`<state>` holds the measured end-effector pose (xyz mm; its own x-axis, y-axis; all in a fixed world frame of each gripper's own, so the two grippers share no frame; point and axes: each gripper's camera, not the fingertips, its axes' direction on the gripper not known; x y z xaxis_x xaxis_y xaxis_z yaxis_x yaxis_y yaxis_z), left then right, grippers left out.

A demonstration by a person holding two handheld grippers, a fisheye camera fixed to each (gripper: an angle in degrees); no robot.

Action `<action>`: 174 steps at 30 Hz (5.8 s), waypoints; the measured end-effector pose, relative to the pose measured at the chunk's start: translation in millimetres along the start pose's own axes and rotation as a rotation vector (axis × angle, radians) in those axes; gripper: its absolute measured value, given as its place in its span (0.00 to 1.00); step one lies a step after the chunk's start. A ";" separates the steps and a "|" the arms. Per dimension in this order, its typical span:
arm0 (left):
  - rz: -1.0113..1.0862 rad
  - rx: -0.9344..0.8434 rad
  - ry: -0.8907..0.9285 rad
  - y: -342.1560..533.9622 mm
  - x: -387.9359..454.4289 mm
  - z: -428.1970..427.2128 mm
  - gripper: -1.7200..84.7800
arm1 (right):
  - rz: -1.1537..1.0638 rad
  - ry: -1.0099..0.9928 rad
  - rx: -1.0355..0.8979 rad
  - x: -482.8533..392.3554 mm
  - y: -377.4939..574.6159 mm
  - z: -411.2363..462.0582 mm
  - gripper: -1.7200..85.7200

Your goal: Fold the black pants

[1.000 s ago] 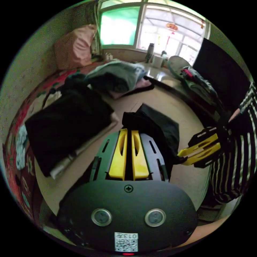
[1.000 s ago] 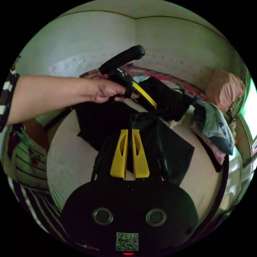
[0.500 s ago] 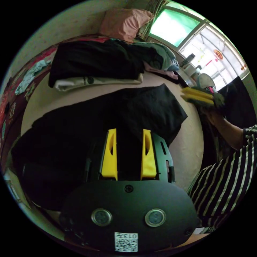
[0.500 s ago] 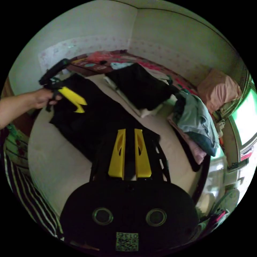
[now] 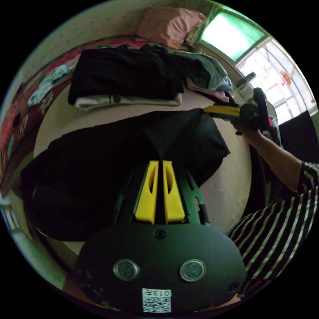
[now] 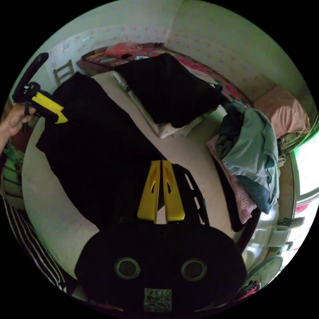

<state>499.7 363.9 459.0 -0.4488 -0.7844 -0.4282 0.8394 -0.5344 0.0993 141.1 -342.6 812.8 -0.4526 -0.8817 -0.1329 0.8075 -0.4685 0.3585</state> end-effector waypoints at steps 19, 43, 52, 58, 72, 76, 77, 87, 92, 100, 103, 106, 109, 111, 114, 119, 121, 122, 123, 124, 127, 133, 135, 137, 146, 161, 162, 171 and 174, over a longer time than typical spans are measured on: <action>0.026 -0.049 -0.195 -46.3 -31.5 50.2 0.06 | 0.195 0.061 -0.036 4.8 11.3 -5.2 0.04; -0.131 -0.143 -0.020 -10.4 -74.1 74.0 0.05 | -0.247 -0.036 -0.023 -107.6 32.7 -24.2 0.07; -0.121 -0.172 -0.006 7.9 -76.8 87.5 0.07 | -0.226 -0.149 -0.049 -102.6 16.7 -33.4 0.08; -0.211 -0.031 -0.171 38.3 -79.2 65.2 0.10 | -0.099 -0.054 0.069 -86.3 1.8 -58.4 0.11; 0.075 -0.052 -0.415 43.9 -39.6 146.7 0.02 | -0.113 -0.068 0.206 -103.3 -44.3 -75.4 0.06; 0.049 -0.005 -0.352 59.4 -53.2 148.5 0.02 | -0.037 -0.062 0.111 -100.6 -48.8 -47.4 0.04; 0.044 0.005 -0.355 64.6 -55.0 150.4 0.02 | -0.055 -0.070 0.074 -104.5 -52.9 -36.1 0.04; -0.026 0.011 -0.344 102.4 -82.2 164.7 0.02 | -0.118 -0.021 -0.004 -129.8 -90.8 -2.5 0.02; -0.084 0.185 -0.237 147.3 -117.6 127.0 0.04 | -0.025 -0.007 0.068 -118.2 -130.3 -43.1 0.03; -0.486 0.424 -0.287 299.3 -274.3 58.3 0.18 | -0.099 -0.159 0.240 -162.4 -284.1 -62.6 0.09; -0.542 0.384 -0.209 334.8 -335.6 61.9 0.22 | -0.201 -0.262 0.269 -204.2 -373.0 -48.0 0.11; -0.552 0.382 -0.054 352.2 -382.2 70.9 0.25 | -0.319 -0.334 0.250 -244.7 -461.4 -24.4 0.13; -0.542 0.409 0.110 362.2 -416.0 82.2 0.26 | -0.411 -0.439 0.150 -276.0 -542.4 7.1 0.15; -0.552 0.431 0.220 369.1 -437.0 90.6 0.25 | -0.459 -0.475 0.061 -291.0 -583.2 27.0 0.15; -0.570 0.453 0.316 377.4 -457.6 98.5 0.22 | -0.543 -0.485 -0.066 -311.8 -629.7 54.0 0.16; -0.555 0.448 0.309 383.4 -464.9 100.4 0.16 | -0.639 -0.474 -0.263 -331.4 -665.2 94.1 0.15; -0.563 0.436 0.295 384.3 -463.8 99.7 0.14 | -0.632 -0.505 -0.326 -331.3 -669.1 105.5 0.13; -0.560 0.430 0.274 383.8 -461.3 97.5 0.13 | -0.617 -0.531 -0.337 -329.4 -670.7 109.1 0.10; -0.554 0.428 0.242 382.1 -456.8 93.3 0.12 | -0.610 -0.533 -0.330 -327.9 -671.4 109.2 0.09; -0.554 0.422 0.224 380.8 -454.1 90.8 0.11 | -0.620 -0.556 -0.328 -326.2 -671.3 108.6 0.08; -0.558 0.406 0.141 372.1 -433.8 71.4 0.10 | -0.692 -0.494 -0.239 -323.7 -662.3 93.4 0.06; -0.364 0.489 -0.029 340.6 -343.5 10.6 0.10 | -0.763 -0.430 0.078 -276.2 -619.8 20.3 0.05; -0.226 0.536 -0.039 318.3 -294.4 -10.2 0.09 | -0.750 -0.421 0.181 -247.2 -598.1 -7.3 0.05; -0.112 0.546 -0.077 298.5 -253.2 -20.2 0.09 | -0.729 -0.385 0.307 -203.8 -558.1 -40.8 0.05; 0.290 0.438 -0.185 186.7 -44.5 26.1 0.09 | -0.546 -0.233 0.373 -46.9 -357.7 -76.2 0.05; 0.709 -0.019 -0.226 76.3 153.1 182.5 0.17 | 0.166 -0.224 0.125 105.7 -120.2 -9.2 0.10; 0.729 -0.006 -0.211 75.9 160.8 173.9 0.17 | 0.208 -0.217 0.126 110.1 -113.2 -11.6 0.10; 0.494 0.220 -0.213 60.0 119.6 91.3 0.12 | 0.342 -0.384 0.239 81.3 -78.0 -42.7 0.15; 0.379 0.176 -0.296 38.4 89.2 89.4 0.13 | 0.261 -0.288 0.146 60.8 -90.7 -31.6 0.13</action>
<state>464.5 245.3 504.9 -0.2116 -0.9754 -0.0624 0.9069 -0.2197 0.3594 52.2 -355.4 743.0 -0.3440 -0.9087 0.2364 0.8562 -0.2002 0.4763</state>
